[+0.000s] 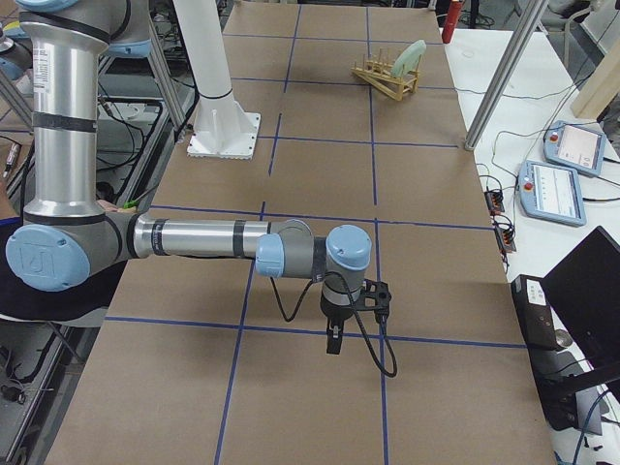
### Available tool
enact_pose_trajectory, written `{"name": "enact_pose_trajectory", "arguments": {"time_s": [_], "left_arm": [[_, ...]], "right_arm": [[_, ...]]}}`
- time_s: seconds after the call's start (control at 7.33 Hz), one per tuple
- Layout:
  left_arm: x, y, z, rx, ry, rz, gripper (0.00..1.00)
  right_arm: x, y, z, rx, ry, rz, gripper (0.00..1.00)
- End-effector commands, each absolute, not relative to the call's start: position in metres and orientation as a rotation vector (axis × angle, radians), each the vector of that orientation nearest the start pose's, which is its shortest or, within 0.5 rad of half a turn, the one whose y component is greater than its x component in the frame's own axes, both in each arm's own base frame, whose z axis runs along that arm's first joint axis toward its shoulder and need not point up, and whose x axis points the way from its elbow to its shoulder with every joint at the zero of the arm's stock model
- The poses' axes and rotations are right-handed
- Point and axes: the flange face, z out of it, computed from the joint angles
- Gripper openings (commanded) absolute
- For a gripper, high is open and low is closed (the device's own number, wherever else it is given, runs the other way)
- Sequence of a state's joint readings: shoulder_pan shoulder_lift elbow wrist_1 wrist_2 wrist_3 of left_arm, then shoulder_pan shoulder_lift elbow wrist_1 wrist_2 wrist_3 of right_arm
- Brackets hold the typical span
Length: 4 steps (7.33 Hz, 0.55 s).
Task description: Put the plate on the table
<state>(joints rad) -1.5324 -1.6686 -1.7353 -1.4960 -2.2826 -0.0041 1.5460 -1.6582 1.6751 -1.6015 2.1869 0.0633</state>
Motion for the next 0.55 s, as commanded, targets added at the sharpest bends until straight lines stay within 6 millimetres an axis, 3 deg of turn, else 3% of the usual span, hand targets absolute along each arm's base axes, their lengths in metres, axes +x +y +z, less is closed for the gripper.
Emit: {"name": "enact_pose_trajectory", "arguments": {"time_s": [0.0, 0.14, 0.41], "left_arm": [[-0.045, -0.583, 0.472, 0.229, 0.720, -0.020, 1.00], [-0.043, -0.598, 0.451, 0.292, 0.776, -0.150, 1.00], [-0.040, -0.609, 0.442, 0.357, 0.953, -0.497, 1.00]], "right_arm": [[0.064, -0.455, 0.662, -0.041, -0.614, 0.040, 1.00], [0.065, -0.455, 0.662, -0.040, -0.614, 0.041, 1.00], [0.064, -0.455, 0.662, -0.041, -0.614, 0.040, 1.00]]}}
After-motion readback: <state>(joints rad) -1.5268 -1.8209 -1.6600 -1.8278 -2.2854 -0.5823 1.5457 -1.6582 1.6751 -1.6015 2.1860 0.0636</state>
